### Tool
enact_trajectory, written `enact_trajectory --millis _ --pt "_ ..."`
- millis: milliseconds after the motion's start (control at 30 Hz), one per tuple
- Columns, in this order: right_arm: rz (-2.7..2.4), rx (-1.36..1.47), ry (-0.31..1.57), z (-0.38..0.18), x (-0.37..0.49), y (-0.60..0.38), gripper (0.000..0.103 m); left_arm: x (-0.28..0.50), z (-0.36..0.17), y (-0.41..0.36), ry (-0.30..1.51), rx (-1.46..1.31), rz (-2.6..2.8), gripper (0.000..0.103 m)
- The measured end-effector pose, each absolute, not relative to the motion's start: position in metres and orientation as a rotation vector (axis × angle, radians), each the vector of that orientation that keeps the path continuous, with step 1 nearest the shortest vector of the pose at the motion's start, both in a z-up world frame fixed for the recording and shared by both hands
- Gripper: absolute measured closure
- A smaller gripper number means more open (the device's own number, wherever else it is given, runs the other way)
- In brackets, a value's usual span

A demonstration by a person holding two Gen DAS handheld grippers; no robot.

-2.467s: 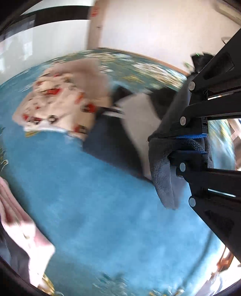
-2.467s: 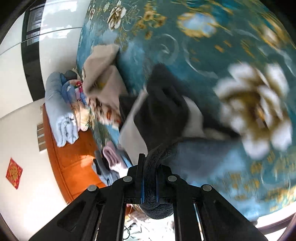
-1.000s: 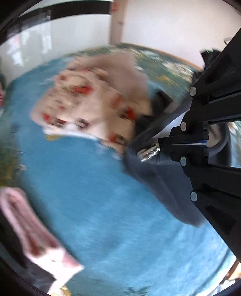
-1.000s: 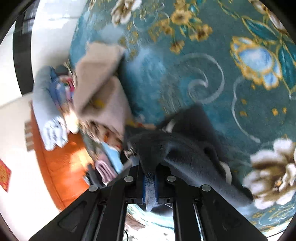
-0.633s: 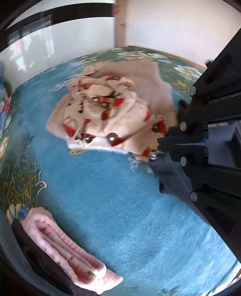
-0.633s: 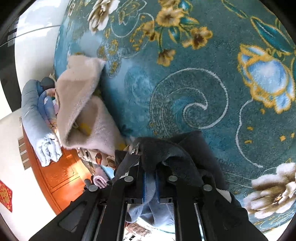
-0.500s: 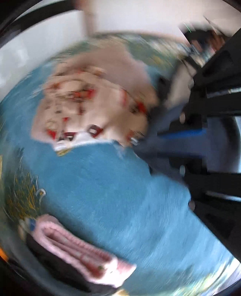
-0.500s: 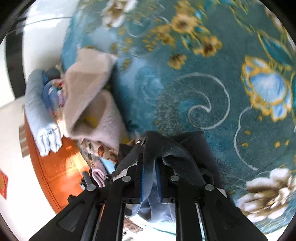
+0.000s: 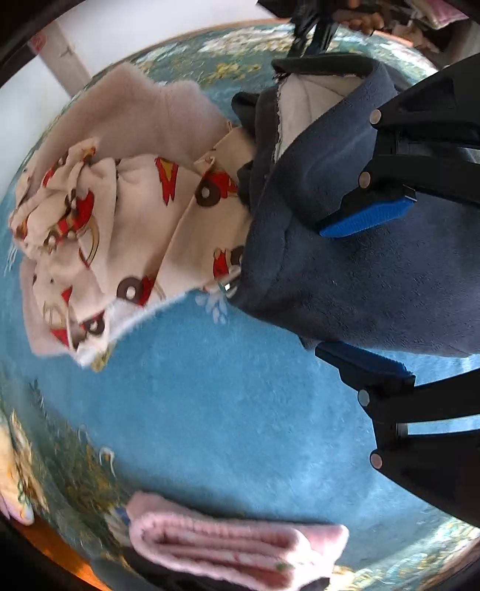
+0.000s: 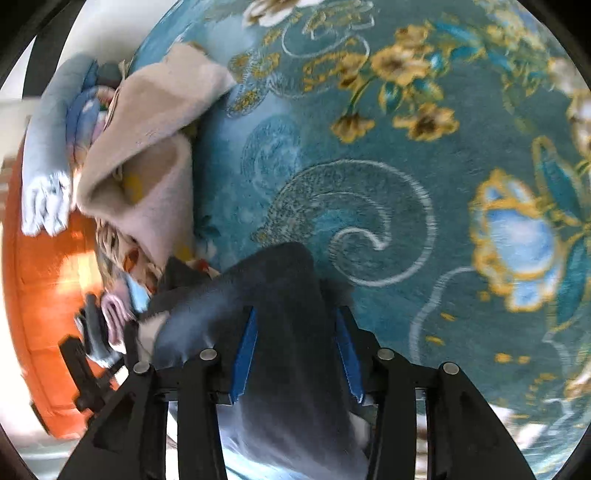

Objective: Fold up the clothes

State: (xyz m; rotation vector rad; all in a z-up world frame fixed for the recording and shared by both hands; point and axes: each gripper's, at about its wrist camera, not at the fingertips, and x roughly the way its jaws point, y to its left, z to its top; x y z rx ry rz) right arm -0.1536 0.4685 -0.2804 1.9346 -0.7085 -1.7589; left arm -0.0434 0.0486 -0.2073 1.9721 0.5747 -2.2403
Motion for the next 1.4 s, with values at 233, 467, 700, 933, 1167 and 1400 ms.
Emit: enact_trajectory --millis 233,467,700,933,1167,1400 --pt "-1.877 1.947 -0.691 -0.262 -0.140 0.456 0.093 -0.046 -0.199 0.060 0.385 2.014 -2.343 0.099" --pt "-2.058 1.773 -0.792 -0.209 -0.127 0.481 0.095 -0.011 -0.166 -0.012 0.821 1.701 -2.365 0.100" --pt "-2.092 1.924 -0.844 -0.255 -0.140 0.477 0.095 0.011 -0.216 -0.058 0.983 1.618 -2.144 0.103" --pt "-2.076 1.970 -0.792 -0.271 -0.146 0.472 0.095 0.046 -0.226 -0.073 1.176 1.613 -2.081 0.102" --pt "-2.100 1.866 -0.802 -0.244 -0.133 0.481 0.052 0.086 -0.218 -0.067 1.427 1.516 -2.010 0.056" --pt "-2.053 1.719 -0.989 -0.228 -0.072 0.521 0.024 0.119 -0.222 -0.031 1.738 1.330 -1.856 0.017"
